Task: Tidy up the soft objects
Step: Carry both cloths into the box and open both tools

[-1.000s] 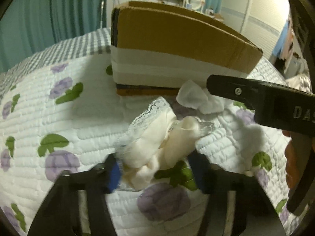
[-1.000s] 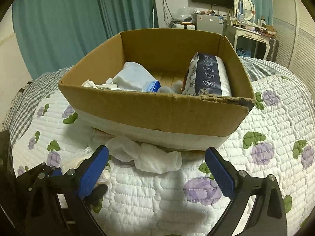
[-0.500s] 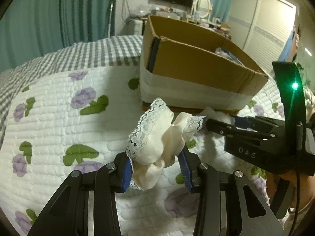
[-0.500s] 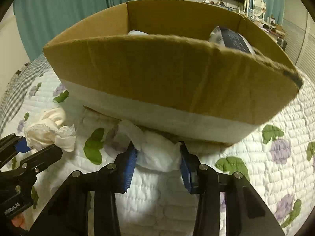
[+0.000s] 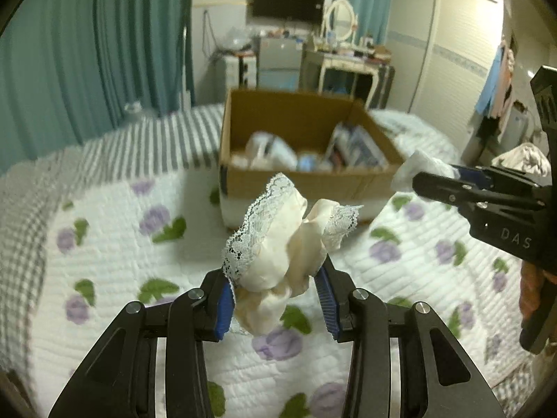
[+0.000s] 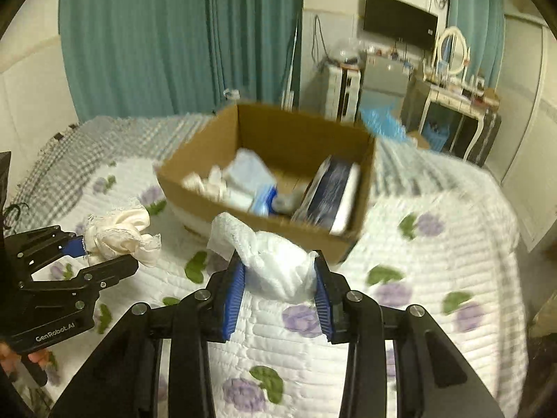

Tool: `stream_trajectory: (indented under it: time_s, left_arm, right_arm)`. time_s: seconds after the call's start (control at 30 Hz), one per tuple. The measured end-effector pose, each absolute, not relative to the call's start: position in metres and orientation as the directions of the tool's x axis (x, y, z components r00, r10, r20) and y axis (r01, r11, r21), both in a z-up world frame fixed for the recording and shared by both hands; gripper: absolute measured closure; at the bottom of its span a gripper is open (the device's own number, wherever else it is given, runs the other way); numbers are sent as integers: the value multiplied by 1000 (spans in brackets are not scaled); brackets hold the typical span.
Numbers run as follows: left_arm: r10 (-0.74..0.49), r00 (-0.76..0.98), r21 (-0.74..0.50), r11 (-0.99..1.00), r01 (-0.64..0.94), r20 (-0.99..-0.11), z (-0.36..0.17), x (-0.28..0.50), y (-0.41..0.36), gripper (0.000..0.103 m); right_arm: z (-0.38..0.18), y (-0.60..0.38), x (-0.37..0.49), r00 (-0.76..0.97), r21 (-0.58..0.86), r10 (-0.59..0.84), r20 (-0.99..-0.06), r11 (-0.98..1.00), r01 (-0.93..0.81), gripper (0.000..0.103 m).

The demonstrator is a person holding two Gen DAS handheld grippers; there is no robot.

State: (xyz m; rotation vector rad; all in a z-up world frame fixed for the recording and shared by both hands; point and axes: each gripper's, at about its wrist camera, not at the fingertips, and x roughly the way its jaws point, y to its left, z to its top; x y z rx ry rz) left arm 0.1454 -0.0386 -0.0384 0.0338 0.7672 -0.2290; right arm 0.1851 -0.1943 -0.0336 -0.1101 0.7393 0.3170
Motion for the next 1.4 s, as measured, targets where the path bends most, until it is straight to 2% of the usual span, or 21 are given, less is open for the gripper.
stream_trajectory:
  time_s: [0.13,0.27,0.4,0.53,0.67,0.83,0.93,1.13,1.2,1.27,1.3,1.33,1.4]
  left_arm:
    - [-202,736,-21,969,248,-646,5,137,-50,62]
    - [-233,752,-59,966,251,-617,35,145,-51,62]
    - [-254,750,-121,966,229,-610,43,170,-47,62]
    - [-219,746,-85,973,214,-629,32,201,-52,62]
    - [-181,744,-8,973,229,-643,16,230,-64,62]
    - [-169,732,32,967,252,-660,-11,270,-75,62]
    - [-174,735,35,965,259,-656,-24,291,-77,62]
    - [-168,753,23,972,236,-636,-43,309,-73,59]
    - [-172,759,27,970,242,-628,-42,309,-74,48]
    - [-158,777,42,972,230,-609,-40,301,-78,15]
    - [-144,791,51,975,215,-595,-38,299,-78,11]
    - [-134,802,51,978,200,-582,-36,295,-78,10]
    - [-132,802,36,982,187,-582,-32,294,-75,10]
  right_arm:
    - [9,-197,172,713,2,257,-652,941,-338,67]
    - [41,-198,164,733,-10,268,-625,936,-351,67]
    - [60,-197,172,748,-22,268,-607,935,-353,67]
    - [64,-197,194,756,-18,269,-597,937,-348,67]
    - [59,-199,228,760,3,274,-590,941,-338,67]
    - [35,-195,282,749,-25,242,-616,945,-326,67]
    - [11,-191,311,750,-76,190,-633,949,-305,67]
    - [-20,-195,353,737,-1,223,-638,957,-290,65]
    - [-21,-196,361,740,35,253,-624,954,-297,64]
    - [-21,-198,366,741,57,261,-619,956,-289,48]
    - [-19,-198,368,743,65,260,-617,957,-282,42]
    - [-17,-199,368,743,77,267,-614,957,-280,29]
    - [-11,-200,362,755,88,265,-600,960,-267,25]
